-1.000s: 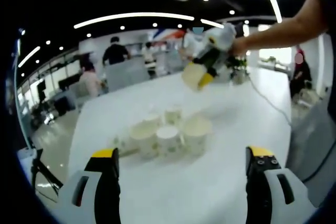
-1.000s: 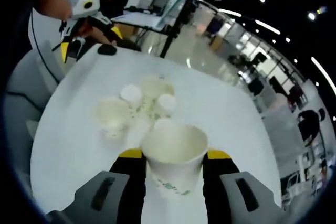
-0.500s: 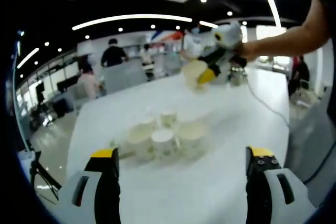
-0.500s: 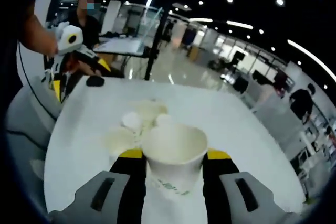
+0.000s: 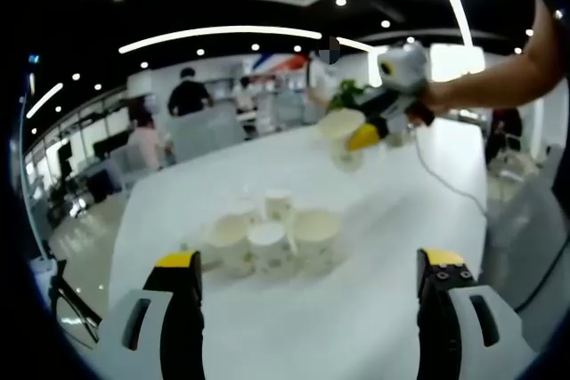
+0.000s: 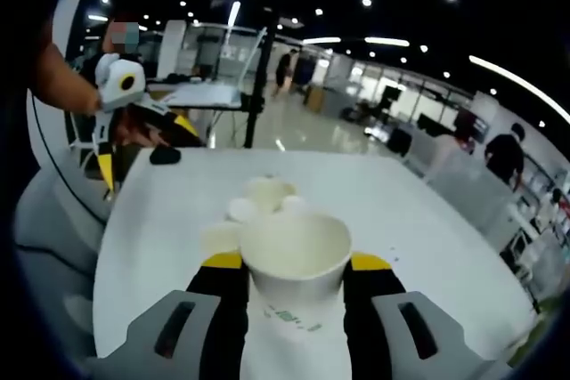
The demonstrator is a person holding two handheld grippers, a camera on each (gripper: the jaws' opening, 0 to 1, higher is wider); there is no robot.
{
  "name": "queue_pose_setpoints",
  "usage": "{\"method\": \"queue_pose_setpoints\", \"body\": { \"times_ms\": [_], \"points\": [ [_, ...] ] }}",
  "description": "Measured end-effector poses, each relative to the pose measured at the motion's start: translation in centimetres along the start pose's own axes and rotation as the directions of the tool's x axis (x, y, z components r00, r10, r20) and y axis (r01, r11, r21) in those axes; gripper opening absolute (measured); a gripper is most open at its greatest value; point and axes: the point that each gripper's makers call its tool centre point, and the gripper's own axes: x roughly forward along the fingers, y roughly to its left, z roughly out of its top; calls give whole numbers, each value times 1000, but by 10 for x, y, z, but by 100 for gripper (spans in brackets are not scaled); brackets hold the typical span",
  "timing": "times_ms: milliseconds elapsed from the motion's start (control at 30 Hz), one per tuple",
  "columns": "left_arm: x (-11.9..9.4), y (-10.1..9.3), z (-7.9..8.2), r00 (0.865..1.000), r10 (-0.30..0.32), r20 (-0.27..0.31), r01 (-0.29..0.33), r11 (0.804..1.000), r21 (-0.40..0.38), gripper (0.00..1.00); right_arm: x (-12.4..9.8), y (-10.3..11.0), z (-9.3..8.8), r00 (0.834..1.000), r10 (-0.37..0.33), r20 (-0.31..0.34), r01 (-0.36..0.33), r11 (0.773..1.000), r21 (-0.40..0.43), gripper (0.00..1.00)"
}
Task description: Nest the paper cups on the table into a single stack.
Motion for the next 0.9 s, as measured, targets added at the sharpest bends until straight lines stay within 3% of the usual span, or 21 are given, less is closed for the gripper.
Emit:
{"method": "queue_pose_setpoints", "body": {
  "times_ms": [367, 900],
  "points": [
    [0, -3, 3, 1000, -4, 8, 4, 1000, 4, 99, -3, 10, -2, 998, -45, 35, 45, 999, 3, 38],
    [-2, -5, 1, 1000, -3, 7, 3, 1000, -2, 99, -15, 28, -3, 988, -93, 123, 79, 990, 113, 37]
  ]
}}
